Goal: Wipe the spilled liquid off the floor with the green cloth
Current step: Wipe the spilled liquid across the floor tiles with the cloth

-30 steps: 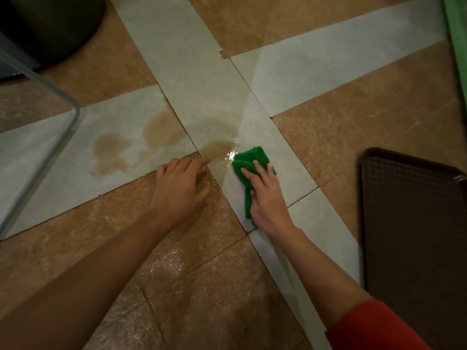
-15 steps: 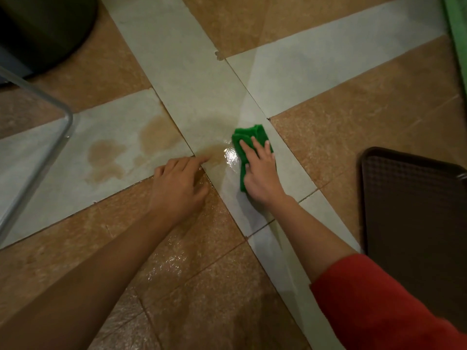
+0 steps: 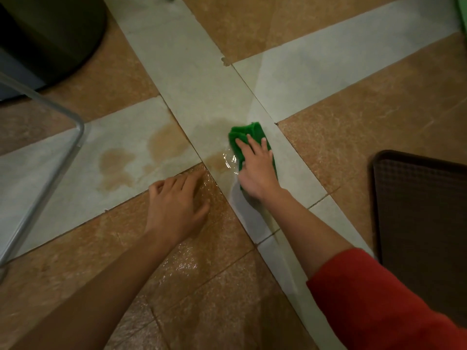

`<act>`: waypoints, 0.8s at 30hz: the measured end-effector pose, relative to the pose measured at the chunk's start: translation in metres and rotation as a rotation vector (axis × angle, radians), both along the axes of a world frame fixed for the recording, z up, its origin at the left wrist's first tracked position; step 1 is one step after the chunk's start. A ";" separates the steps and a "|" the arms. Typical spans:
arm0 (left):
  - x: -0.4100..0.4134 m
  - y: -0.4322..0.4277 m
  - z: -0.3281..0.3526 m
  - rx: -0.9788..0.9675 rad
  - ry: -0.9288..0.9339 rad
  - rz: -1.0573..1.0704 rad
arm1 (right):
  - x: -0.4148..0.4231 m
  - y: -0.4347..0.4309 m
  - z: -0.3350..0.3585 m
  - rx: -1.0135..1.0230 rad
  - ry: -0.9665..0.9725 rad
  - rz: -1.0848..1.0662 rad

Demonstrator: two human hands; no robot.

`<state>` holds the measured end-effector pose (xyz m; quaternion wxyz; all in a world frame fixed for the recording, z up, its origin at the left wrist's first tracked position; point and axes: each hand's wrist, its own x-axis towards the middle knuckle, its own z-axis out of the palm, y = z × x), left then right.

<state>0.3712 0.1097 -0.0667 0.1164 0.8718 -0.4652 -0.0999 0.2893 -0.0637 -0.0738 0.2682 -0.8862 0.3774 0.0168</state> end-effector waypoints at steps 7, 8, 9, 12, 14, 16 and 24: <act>0.000 -0.001 0.001 -0.004 0.010 0.012 | -0.024 0.020 -0.002 0.000 -0.118 0.176; 0.000 -0.001 0.001 -0.008 0.014 0.014 | -0.026 0.016 -0.003 -0.006 -0.117 0.178; -0.001 -0.001 0.000 -0.011 0.024 0.014 | -0.023 0.011 -0.004 -0.012 -0.105 0.148; -0.001 -0.001 0.000 -0.015 0.034 0.013 | 0.000 0.002 -0.001 0.011 -0.048 -0.023; -0.001 -0.002 0.003 -0.026 0.058 0.029 | 0.014 0.006 0.004 0.023 -0.020 -0.023; 0.002 -0.004 0.005 -0.061 0.100 0.058 | 0.014 0.018 0.007 0.045 -0.044 0.080; 0.011 0.003 0.007 -0.080 0.067 0.096 | -0.010 0.030 0.000 0.086 -0.140 0.096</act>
